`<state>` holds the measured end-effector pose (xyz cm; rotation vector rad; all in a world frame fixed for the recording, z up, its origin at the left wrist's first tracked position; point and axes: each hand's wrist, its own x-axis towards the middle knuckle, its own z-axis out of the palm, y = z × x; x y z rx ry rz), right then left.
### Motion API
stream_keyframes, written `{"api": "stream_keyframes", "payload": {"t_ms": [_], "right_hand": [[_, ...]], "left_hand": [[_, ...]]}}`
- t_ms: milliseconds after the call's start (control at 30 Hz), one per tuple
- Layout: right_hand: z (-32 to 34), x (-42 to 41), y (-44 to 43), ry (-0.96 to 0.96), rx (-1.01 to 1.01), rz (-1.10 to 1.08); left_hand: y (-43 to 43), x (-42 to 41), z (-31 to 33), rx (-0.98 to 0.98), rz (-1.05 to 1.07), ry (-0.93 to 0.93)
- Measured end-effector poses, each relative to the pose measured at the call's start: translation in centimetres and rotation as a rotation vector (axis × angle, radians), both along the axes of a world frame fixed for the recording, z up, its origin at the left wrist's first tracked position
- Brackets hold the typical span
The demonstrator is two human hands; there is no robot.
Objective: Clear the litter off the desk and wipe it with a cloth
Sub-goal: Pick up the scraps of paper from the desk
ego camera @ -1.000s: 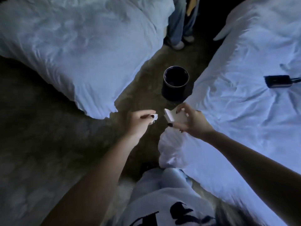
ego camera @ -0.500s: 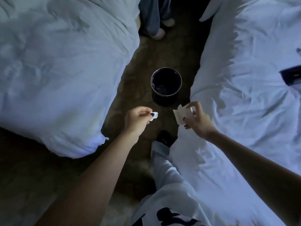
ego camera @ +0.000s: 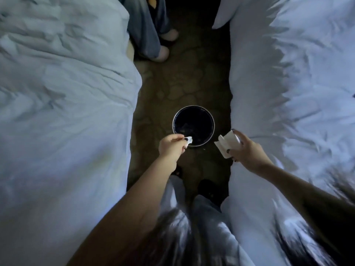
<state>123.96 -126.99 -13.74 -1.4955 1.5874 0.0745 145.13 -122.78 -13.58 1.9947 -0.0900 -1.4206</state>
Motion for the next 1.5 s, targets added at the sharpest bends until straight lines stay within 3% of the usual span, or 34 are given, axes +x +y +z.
{"api": "stream_keyframes", "payload": {"t_ms": [267, 400, 533, 633, 867, 1200, 1333, 1500], "right_hand": [[-2.4, 3.1, -1.9, 0.002, -0.027, -0.186], [-3.8, 5.7, -2.8, -0.026, -0.027, -0.258], [-5.3, 8.7, -3.8, -0.011, -0.084, -0.174], [-6.0, 10.3, -4.4, 0.001, 0.032, -0.12], [-1.9, 9.9, -4.1, -0.107, 0.155, -0.334], [11.8, -0.4, 5.2, 0.044, -0.043, -0.198], [16.5, -5.7, 13.3, 0.057, -0.155, -0.282], [20.2, -13.2, 29.0, 0.12, -0.245, -0.48]], "left_hand": [[-5.9, 2.7, -4.3, 0.163, -0.292, 0.212], [-4.9, 4.6, -4.7, 0.186, -0.46, 0.122], [-3.7, 7.4, -4.8, 0.188, -0.504, 0.084], [-3.2, 9.3, -4.5, 0.15, -0.591, 0.015], [-5.2, 9.3, -1.9, -0.001, -0.98, -0.235], [-4.8, -3.3, 8.6, -0.325, -1.515, -0.468], [-0.3, -11.1, 14.0, -0.525, -1.814, -0.556], [10.9, -22.8, 18.7, -0.757, -2.141, -0.518]]}}
